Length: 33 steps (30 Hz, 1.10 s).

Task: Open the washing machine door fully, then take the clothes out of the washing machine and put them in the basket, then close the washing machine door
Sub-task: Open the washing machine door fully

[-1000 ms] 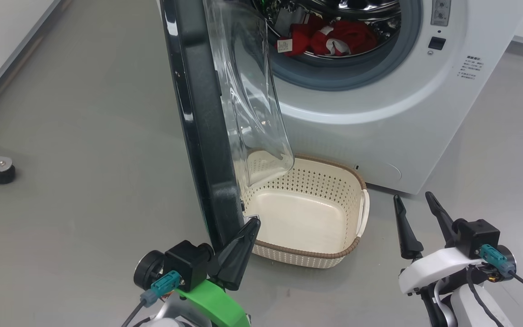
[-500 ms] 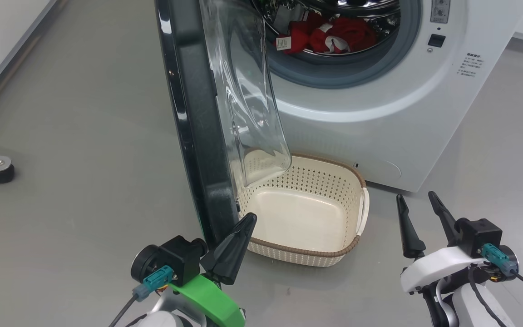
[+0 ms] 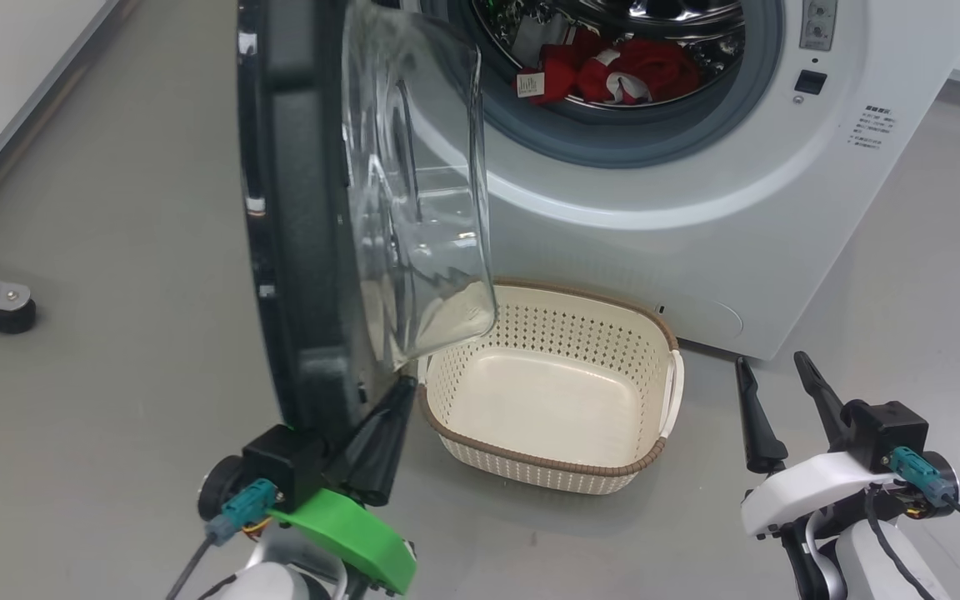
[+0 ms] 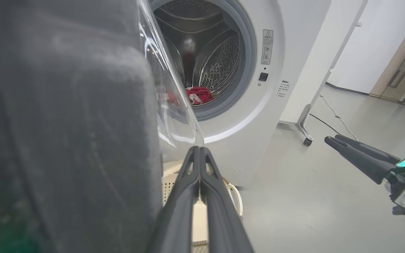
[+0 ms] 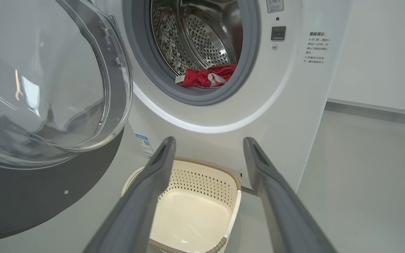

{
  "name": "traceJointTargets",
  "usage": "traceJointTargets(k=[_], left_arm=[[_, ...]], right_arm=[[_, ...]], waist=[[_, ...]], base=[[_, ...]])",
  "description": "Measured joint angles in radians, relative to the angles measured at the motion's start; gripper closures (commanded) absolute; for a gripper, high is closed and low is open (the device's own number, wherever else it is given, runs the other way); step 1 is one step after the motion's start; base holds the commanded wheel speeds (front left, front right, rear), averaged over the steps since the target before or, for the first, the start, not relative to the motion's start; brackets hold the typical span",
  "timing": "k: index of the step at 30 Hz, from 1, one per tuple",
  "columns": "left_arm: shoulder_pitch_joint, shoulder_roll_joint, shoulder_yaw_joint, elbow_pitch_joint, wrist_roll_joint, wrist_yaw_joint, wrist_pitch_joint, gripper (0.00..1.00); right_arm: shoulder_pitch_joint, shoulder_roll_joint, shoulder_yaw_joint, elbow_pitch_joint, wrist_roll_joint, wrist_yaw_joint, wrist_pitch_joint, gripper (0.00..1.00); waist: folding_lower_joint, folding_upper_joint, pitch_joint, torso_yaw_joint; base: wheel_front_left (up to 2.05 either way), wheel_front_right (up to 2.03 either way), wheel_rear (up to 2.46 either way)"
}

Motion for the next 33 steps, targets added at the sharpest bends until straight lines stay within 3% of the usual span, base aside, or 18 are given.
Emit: traceJointTargets(k=[18,33], left_arm=[[-0.001,0.046,0.169,0.088,-0.026,0.064,-0.058,1.00],[-0.050,0.072,0.300,0.207,-0.039,0.081,-0.097,1.00]], right_arm=[[0.000,0.003,-0.006,0.001,-0.017,0.007,0.000,0.00],[-0.015,0.004,-0.012,-0.002,-0.026,0.014,0.000,0.00]], waist=[[0.0000,0.0000,-0.006,0.009],[0.0000,0.0000,0.019,-0.003]], base=[[0.00,0.00,0.00],[0.00,0.00,0.00]])
